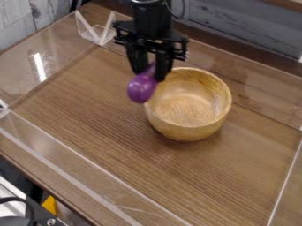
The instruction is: Put the purple eggplant in the brown bowl
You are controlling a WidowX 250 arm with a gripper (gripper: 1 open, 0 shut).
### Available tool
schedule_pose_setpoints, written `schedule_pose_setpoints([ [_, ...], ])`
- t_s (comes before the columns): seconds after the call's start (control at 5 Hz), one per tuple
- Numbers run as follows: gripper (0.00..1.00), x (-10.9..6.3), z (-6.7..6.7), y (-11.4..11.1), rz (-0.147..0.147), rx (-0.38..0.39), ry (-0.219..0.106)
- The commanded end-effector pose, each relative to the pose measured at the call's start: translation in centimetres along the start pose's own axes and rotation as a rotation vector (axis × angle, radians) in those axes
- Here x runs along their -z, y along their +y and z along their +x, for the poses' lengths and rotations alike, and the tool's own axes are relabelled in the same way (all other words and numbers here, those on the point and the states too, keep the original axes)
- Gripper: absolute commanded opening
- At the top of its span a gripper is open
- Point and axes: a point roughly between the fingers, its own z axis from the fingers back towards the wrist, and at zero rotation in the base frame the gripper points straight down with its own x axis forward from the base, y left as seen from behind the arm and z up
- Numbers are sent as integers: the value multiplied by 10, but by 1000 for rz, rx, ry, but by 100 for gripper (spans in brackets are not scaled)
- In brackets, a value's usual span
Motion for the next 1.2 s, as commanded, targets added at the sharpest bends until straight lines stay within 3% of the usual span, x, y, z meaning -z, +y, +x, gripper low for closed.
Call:
schedule_pose_setpoints([
  [0.0, 0, -8, 15, -13, 5, -6, -67],
  [1.0, 0, 3, 24, -28, 26, -21, -71],
])
